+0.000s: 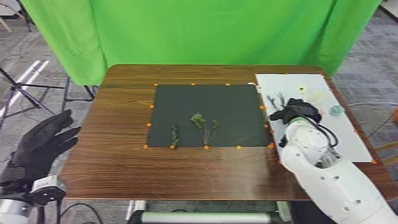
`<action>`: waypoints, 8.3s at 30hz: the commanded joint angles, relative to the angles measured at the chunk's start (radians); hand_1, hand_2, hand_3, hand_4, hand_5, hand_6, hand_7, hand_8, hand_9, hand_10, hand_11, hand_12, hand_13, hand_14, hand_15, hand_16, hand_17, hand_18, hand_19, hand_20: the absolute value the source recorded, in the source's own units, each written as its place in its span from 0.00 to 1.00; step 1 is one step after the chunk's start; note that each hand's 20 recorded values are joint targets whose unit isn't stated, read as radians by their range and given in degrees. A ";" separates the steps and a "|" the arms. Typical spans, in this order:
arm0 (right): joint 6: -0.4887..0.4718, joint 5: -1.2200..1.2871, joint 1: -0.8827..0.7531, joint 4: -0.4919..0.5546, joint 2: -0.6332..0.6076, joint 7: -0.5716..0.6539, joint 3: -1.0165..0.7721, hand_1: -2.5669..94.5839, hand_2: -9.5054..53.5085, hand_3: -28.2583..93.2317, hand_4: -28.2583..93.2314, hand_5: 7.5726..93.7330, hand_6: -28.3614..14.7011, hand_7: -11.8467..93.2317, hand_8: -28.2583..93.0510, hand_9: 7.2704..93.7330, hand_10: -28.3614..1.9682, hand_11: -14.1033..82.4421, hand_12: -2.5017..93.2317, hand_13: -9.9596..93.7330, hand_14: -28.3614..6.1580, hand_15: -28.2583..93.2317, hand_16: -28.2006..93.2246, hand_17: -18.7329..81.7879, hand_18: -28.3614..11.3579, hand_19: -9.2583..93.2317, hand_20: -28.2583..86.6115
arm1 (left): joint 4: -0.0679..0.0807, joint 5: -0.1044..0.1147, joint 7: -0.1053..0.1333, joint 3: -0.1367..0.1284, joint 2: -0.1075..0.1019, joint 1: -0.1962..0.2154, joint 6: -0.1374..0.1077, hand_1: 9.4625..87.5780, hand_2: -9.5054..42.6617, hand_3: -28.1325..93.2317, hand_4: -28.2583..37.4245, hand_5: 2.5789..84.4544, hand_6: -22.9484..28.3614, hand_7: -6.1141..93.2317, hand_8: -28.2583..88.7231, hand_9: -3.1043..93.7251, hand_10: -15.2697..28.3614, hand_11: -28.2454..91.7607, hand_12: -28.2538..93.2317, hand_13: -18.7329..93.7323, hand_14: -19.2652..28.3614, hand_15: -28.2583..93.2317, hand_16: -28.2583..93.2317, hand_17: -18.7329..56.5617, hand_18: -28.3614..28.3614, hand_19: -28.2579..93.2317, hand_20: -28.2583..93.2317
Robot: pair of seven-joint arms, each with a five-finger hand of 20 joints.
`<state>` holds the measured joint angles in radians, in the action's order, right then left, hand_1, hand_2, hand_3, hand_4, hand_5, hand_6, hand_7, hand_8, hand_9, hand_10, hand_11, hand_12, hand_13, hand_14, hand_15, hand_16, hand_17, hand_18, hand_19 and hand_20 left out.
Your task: Arrange flowers
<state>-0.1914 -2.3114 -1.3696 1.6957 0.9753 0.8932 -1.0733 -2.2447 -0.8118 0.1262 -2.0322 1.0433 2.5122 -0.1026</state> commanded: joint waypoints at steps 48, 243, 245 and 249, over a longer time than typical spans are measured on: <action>0.225 0.104 -0.266 0.242 -0.052 -0.512 -0.003 0.47 0.00 0.92 0.08 0.71 0.64 0.68 0.41 0.83 0.61 0.82 0.58 0.84 0.58 0.93 0.54 0.58 0.14 1.00 0.82 | 0.004 0.000 -0.004 0.008 0.005 -0.001 -0.003 0.23 0.12 0.82 0.05 0.31 0.48 0.30 0.14 0.26 0.58 0.42 0.37 0.35 0.68 0.48 0.25 0.14 0.84 0.58 0.31; 0.199 -0.137 -0.220 0.178 -0.207 -0.147 -0.106 0.31 0.00 0.94 0.00 0.29 0.45 0.46 0.12 0.30 0.41 0.52 0.32 0.49 0.43 0.87 0.42 0.38 0.19 0.90 0.75 | 0.013 0.008 -0.005 0.016 0.002 -0.002 -0.007 0.23 0.14 0.82 0.04 0.31 0.48 0.30 0.14 0.27 0.58 0.42 0.37 0.35 0.69 0.48 0.25 0.14 0.84 0.58 0.31; 0.198 -0.148 -0.211 0.148 -0.208 -0.143 -0.097 0.32 0.00 0.95 0.00 0.25 0.43 0.43 0.13 0.26 0.41 0.47 0.31 0.45 0.43 0.85 0.40 0.36 0.20 0.89 0.75 | 0.014 0.008 -0.005 0.018 0.001 -0.004 -0.007 0.23 0.14 0.82 0.04 0.31 0.48 0.30 0.14 0.27 0.58 0.42 0.37 0.35 0.68 0.48 0.25 0.14 0.84 0.58 0.31; 0.179 -0.120 -0.199 0.099 -0.198 -0.163 -0.098 0.32 0.00 0.96 0.00 0.21 0.43 0.41 0.14 0.23 0.42 0.42 0.31 0.42 0.45 0.82 0.38 0.34 0.21 0.84 0.73 | 0.017 0.008 -0.007 0.020 -0.001 -0.008 -0.003 0.23 0.14 0.82 0.04 0.31 0.48 0.30 0.14 0.27 0.58 0.42 0.37 0.35 0.68 0.48 0.25 0.14 0.84 0.58 0.31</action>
<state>0.0121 -2.4621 -1.5823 1.8656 0.7778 0.7368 -1.1710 -2.2276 -0.8077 0.1231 -2.0090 1.0427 2.4965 -0.1047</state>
